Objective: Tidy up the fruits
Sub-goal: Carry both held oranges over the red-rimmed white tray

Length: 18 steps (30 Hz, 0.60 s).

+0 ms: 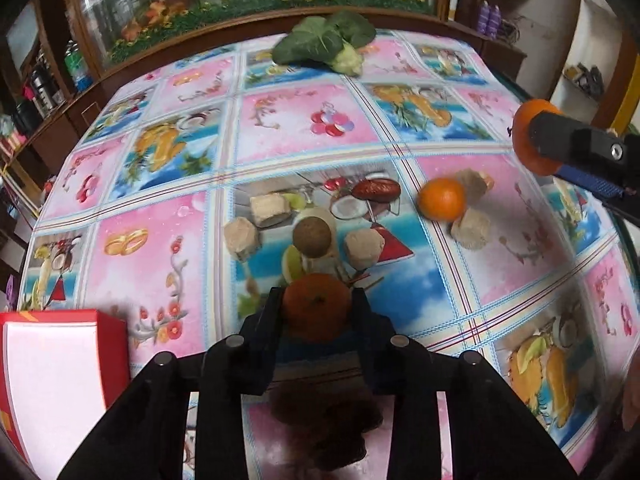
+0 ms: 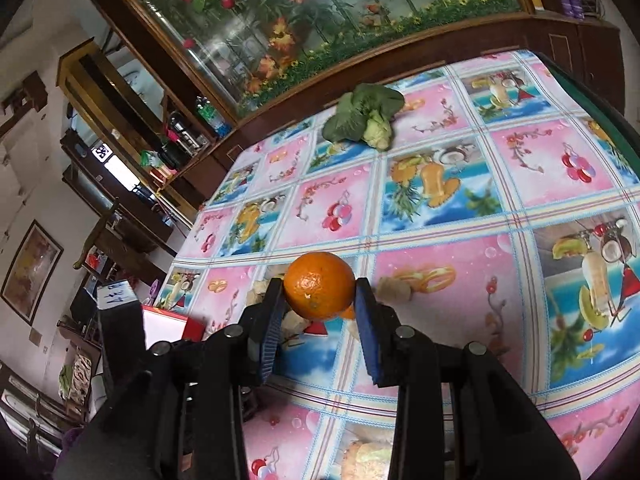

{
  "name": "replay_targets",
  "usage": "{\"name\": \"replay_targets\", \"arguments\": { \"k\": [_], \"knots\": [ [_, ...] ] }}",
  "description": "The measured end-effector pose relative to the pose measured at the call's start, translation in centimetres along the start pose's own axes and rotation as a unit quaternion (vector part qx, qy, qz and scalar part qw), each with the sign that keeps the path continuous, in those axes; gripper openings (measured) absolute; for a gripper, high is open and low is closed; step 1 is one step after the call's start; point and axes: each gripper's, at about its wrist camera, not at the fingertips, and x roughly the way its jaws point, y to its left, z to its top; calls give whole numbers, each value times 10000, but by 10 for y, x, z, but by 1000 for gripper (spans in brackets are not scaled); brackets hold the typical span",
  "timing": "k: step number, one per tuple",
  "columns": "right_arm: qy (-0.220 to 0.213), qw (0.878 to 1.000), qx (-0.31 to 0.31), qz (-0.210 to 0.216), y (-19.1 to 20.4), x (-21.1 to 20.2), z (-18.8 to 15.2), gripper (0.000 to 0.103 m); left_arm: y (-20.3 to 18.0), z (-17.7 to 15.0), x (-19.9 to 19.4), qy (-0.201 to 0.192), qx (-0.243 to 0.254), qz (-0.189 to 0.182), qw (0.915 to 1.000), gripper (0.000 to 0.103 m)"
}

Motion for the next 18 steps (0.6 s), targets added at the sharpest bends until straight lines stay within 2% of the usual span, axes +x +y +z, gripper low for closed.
{"name": "replay_targets", "arguments": {
  "k": [3,7,11,14,16,18],
  "knots": [
    [-30,9997,-149,186,11,1,-5,37,4,-3,-23,-278,-74,49,9996,32],
    [-116,9970,-634,432,40,2,-16,37,22,-17,-75,-803,-308,166,9962,33],
    [-22,9890,-961,1127,86,5,-38,38,58,-54,-133,-1239,-704,426,9889,33],
    [94,9786,-1321,1574,133,8,-63,38,93,-91,-166,-1439,-938,943,9806,33],
    [267,9695,-1346,2031,163,15,-80,38,111,-108,-172,-1397,-1052,1272,9763,33],
    [475,9616,-1423,2299,192,27,-98,38,131,-126,-172,-1284,-1194,1489,9732,33]
  ]
}}
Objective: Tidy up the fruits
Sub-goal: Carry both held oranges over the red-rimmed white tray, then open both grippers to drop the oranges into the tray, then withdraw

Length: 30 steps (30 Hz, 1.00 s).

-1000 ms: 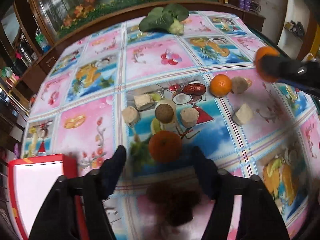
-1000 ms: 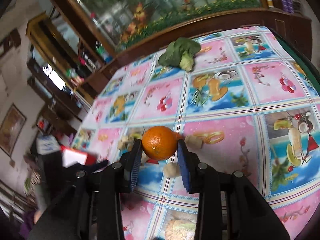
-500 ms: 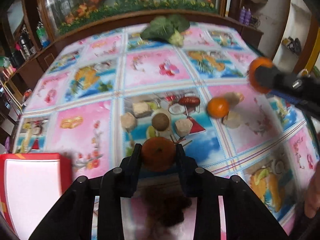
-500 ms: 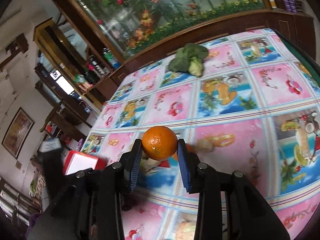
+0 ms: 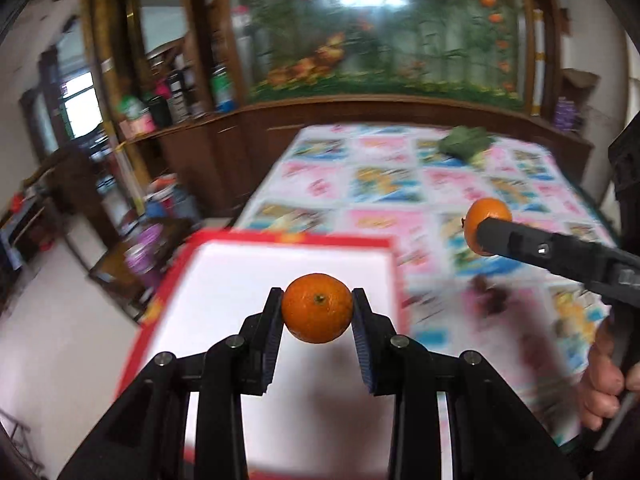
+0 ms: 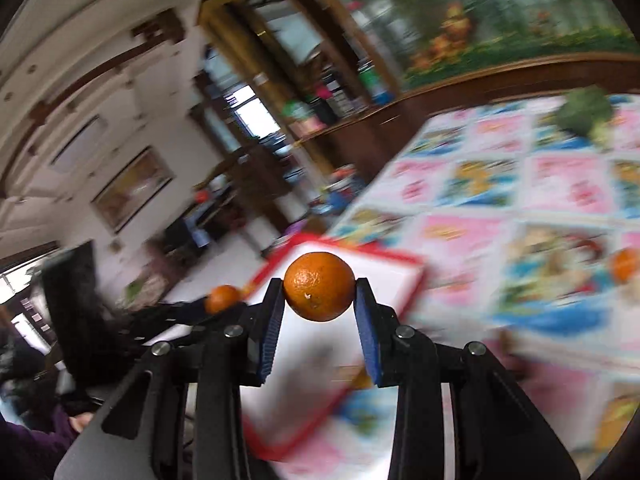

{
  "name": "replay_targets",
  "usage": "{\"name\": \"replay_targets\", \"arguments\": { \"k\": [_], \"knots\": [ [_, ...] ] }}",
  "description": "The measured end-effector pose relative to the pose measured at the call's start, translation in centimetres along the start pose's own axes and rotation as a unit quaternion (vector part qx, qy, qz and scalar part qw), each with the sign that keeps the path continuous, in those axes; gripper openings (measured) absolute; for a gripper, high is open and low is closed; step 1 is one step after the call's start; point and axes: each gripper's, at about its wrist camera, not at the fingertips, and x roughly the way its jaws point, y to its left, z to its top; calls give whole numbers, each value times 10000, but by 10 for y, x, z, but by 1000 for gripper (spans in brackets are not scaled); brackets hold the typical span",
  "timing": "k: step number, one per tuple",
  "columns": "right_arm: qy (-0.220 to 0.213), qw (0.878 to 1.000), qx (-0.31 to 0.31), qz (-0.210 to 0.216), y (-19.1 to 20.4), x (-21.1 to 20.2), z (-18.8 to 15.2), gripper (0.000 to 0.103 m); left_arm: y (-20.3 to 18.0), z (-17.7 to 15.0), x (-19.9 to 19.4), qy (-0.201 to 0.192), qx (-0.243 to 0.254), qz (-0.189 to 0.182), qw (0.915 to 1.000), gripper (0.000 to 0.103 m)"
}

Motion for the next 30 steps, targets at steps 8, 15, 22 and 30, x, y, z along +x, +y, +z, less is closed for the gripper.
{"name": "replay_targets", "arguments": {
  "k": [8,15,22,30],
  "knots": [
    [1117,9921,-346,-452,39,97,-34,38,51,-38,27,290,-296,680,9968,33],
    [1669,9800,-486,-969,34,126,-52,38,66,-51,47,486,-436,719,9953,33],
    [1771,9741,-751,-1187,37,130,-58,38,72,-60,60,694,-465,834,9930,34],
    [1327,9846,-758,-852,43,96,-48,61,75,-60,55,728,-502,953,9915,57]
  ]
}}
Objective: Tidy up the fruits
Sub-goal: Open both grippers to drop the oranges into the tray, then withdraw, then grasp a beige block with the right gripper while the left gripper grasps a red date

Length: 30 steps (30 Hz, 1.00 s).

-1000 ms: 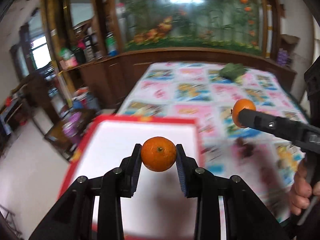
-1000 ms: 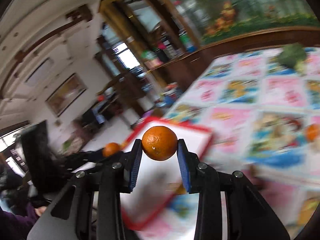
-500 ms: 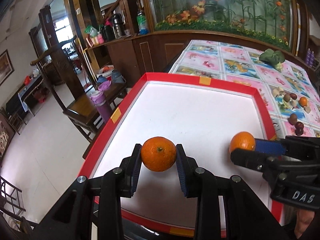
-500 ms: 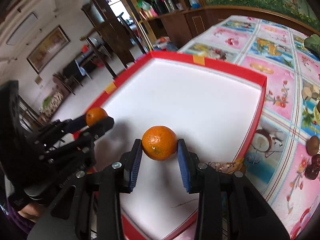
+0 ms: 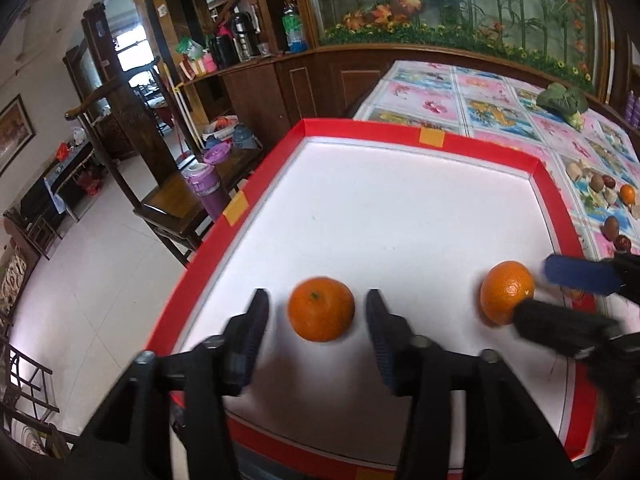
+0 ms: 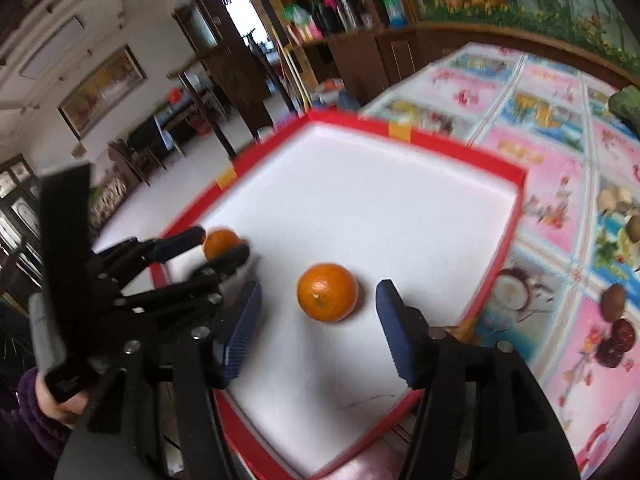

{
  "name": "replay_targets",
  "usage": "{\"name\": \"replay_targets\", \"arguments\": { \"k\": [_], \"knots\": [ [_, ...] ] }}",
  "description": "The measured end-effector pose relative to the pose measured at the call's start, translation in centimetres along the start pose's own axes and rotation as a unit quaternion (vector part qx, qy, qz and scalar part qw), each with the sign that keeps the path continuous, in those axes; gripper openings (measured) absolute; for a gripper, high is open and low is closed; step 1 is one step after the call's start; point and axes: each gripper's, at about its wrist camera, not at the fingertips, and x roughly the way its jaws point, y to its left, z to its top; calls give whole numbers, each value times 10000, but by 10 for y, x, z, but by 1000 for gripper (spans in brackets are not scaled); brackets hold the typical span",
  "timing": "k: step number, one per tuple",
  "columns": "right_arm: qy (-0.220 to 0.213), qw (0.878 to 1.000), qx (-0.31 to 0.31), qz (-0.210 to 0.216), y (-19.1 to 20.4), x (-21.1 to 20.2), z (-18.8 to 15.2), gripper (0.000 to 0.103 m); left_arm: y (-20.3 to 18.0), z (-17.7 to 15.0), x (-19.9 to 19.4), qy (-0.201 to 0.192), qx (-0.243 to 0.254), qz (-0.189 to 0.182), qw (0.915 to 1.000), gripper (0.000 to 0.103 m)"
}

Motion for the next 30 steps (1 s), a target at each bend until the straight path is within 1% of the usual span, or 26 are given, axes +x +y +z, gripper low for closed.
{"name": "replay_targets", "arguments": {
  "k": [2,4,5,7,8,9,11,13,15,18,20,23,26,27,28,29,30],
  "knots": [
    [-288,9996,-7,64,-7,-24,-2,61,0,3,-10,-162,-36,52,9998,57],
    [-593,9982,45,41,-19,-55,-7,61,-3,7,-26,-355,-9,-30,9994,63],
    [-717,9974,99,-27,-27,-70,-10,61,-6,8,-34,-439,28,-114,9990,68],
    [-944,9948,251,-277,-49,-107,-18,61,-19,10,-52,-643,179,-343,9972,69],
    [-1073,9924,368,-468,-64,-130,-26,63,-25,10,-59,-700,263,-452,9962,69],
    [-1145,9904,460,-629,-75,-146,-32,68,-35,10,-66,-745,382,-626,9945,71],
    [-1200,9845,646,-1101,-99,-179,-50,72,-53,10,-78,-802,595,-947,9905,73],
    [-1159,9802,755,-1420,-119,-199,-64,72,-73,11,-87,-839,831,-1205,9857,73],
    [-1070,9770,976,-1563,-139,-214,-81,72,-93,11,-92,-813,1038,-1395,9814,74],
    [-752,9764,1105,-1694,-155,-214,-93,72,-115,10,-96,-754,1211,-1549,9776,74],
    [-502,9783,970,-1758,-154,-200,-95,72,-128,9,-95,-685,1323,-1619,9755,75],
    [-166,9801,756,-1828,-149,-178,-95,69,-139,7,-93,-575,1438,-1609,9747,75],
    [95,9793,570,-1942,-150,-158,-95,61,-143,3,-92,-484,1451,-1644,9745,75],
    [180,9784,518,-1993,-151,-153,-95,55,-143,2,-92,-481,1456,-1643,9744,75],
    [260,9773,468,-2050,-151,-149,-95,52,-143,3,-91,-459,1452,-1645,9745,75],
    [342,9755,420,-2133,-152,-144,-95,45,-144,5,-90,-428,1442,-1663,9745,75],
    [462,9730,416,-2223,-156,-138,-95,35,-145,6,-88,-402,1437,-1681,9744,75]
  ]
}}
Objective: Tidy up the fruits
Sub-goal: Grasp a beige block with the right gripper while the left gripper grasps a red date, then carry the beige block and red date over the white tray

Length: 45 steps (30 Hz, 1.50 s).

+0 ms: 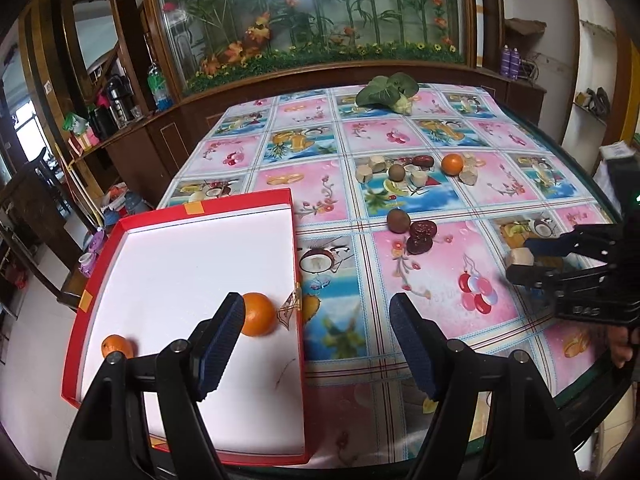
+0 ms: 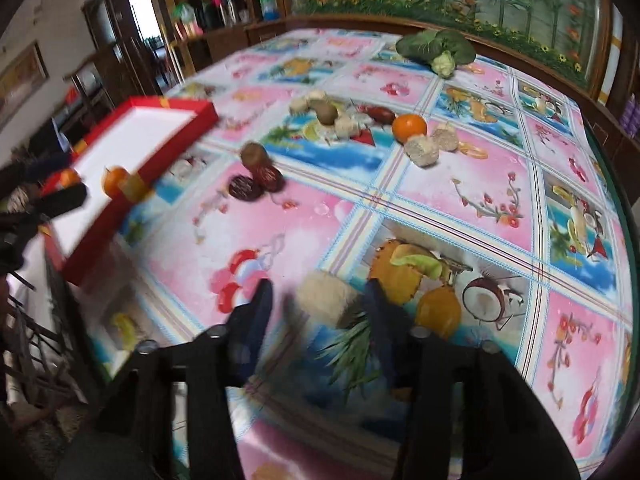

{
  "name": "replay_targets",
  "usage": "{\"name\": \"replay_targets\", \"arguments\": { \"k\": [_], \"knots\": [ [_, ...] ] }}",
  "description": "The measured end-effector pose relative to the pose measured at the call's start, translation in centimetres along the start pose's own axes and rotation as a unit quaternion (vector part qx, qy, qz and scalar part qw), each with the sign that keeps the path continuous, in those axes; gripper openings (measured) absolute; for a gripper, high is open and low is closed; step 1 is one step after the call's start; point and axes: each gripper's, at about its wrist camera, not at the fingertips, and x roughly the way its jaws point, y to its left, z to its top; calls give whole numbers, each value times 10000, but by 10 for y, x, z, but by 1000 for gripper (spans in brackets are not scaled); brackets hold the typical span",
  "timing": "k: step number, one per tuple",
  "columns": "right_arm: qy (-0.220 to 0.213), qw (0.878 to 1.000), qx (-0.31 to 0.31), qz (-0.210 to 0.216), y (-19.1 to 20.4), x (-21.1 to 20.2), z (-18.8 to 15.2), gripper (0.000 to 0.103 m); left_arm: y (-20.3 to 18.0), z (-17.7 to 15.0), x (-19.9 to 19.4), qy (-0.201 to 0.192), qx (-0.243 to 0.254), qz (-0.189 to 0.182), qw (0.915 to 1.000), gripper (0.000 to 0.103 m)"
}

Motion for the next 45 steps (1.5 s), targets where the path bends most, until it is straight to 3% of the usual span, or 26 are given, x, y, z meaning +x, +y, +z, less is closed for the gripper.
{"name": "replay_targets", "arguments": {
  "k": [6,10,14,16,19,21,23,24,30,38,45],
  "knots": [
    [-19,9998,-171,-51,-1,-4,8,35,-9,14,16,92,15,-111,9999,75],
    [-627,9959,618,-211,-29,-20,42,34,-28,26,36,241,79,-313,9992,75],
    [-1289,9765,1690,365,-63,-26,64,34,-51,32,64,542,199,-483,9972,74],
    [-1632,9668,1876,582,-69,-23,65,34,-57,34,77,642,219,-534,9963,74],
    [-1401,9568,2312,1070,-85,-10,62,35,-65,37,94,755,244,-643,9948,64],
    [-1269,9603,2281,985,-90,-5,59,35,-67,39,102,835,181,-671,9941,53],
    [-1245,9612,2327,798,-93,-5,60,35,-69,40,107,855,171,-705,9937,53],
    [-1239,9600,2344,902,-94,-4,59,35,-71,40,110,882,191,-687,9935,52],
    [-1285,9662,2040,914,-80,-5,61,35,-76,41,108,802,191,-911,9924,25],
    [-1437,9674,1988,623,-82,-7,59,35,-73,40,95,654,32,-1040,9924,25],
    [-1768,9645,1897,509,-79,-12,61,35,-41,43,30,-204,-225,-874,9957,25]
  ]
}}
